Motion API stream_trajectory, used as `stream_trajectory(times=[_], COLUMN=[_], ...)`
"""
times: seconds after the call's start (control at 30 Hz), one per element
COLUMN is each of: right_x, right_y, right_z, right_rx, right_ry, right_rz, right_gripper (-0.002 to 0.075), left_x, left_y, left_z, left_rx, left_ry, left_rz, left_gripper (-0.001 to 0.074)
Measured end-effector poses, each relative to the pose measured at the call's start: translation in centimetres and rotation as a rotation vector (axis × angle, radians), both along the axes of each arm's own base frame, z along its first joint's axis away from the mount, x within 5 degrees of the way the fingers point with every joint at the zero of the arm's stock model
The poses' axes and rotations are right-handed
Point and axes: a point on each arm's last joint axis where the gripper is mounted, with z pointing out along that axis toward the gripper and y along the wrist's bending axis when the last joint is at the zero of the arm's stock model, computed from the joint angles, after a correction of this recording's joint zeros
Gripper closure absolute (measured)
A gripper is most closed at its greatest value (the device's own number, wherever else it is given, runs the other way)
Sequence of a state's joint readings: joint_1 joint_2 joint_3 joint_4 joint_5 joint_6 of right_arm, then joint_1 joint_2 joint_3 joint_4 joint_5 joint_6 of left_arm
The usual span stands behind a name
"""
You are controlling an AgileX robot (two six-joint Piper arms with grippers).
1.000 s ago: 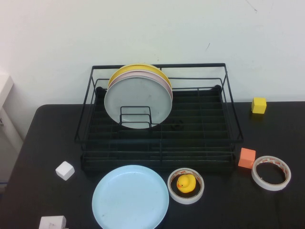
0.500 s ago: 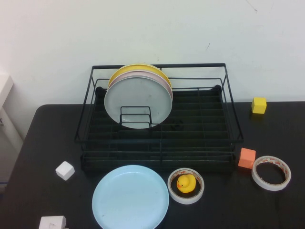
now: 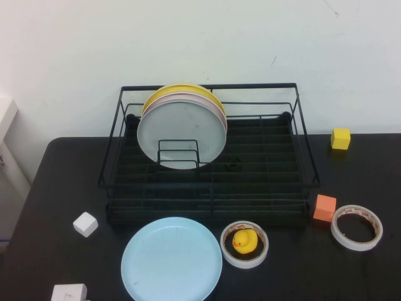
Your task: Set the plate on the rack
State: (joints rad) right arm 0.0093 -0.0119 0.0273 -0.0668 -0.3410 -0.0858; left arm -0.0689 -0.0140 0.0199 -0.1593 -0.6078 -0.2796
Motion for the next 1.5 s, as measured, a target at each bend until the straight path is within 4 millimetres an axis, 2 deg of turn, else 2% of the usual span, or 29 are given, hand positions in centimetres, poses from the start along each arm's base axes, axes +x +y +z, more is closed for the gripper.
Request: stream_trajectory(times=[0.13, 0.2, 0.27, 0.5, 0.6, 0.77, 0.9, 1.0, 1.1, 1.37, 1.5], right_x=[-0.3, -0.3, -0.3, -1.5, -1.8, -0.7, 0.7, 1.8, 3.1, 5.4, 7.1], right_y=[0.0, 0.0, 0.0, -0.3, -0.6, 0.3, 2.6, 3.9, 4.6, 4.7, 4.8], right_z=[0.7, 0.8, 1.2, 5.1, 5.8, 4.9, 3.5, 3.2, 3.1, 2.0, 0.6], right_rx=[0.111, 0.154, 0.170, 0.105, 0.131, 0.095, 0.075, 0.149, 0.244, 0.310, 0.370], right_ry=[-0.085, -0.075, -0.029, 0.133, 0.286, 0.689, 0.946, 1.037, 1.096, 1.218, 1.329], right_rz=[0.047, 0.063, 0.066, -0.005, -0.036, 0.039, 0.293, 0.448, 0.512, 0.507, 0.498], right_gripper=[0.0728, 0.0728, 0.0728, 0.0728, 0.0728, 0.0728, 0.0728, 0.0728, 0.0728, 0.0728, 0.0728], left_x=[-0.2, 0.1, 0.2, -0.9, -0.9, -0.2, 0.3, 0.4, 0.4, 0.1, 0.1], left_y=[0.1, 0.0, -0.2, -0.8, -1.0, -1.4, -1.6, -1.6, -1.7, -2.0, -2.1], left_z=[0.2, 0.1, 0.6, 4.3, 4.5, 3.2, 2.0, 1.9, 1.8, 1.4, 1.4], left_rx=[-0.086, -0.092, -0.084, 0.043, 0.063, 0.093, 0.104, 0.101, 0.099, 0.067, 0.063], left_ry=[-0.034, 0.014, 0.098, 0.339, 0.489, 0.822, 1.013, 1.030, 1.034, 1.093, 1.094], left_rz=[-0.059, -0.072, -0.086, -0.091, -0.115, -0.156, -0.177, -0.183, -0.186, -0.236, -0.241], left_gripper=[0.0738, 0.0737, 0.0738, 0.0738, 0.0738, 0.0738, 0.0736, 0.0737, 0.0737, 0.0737, 0.0737])
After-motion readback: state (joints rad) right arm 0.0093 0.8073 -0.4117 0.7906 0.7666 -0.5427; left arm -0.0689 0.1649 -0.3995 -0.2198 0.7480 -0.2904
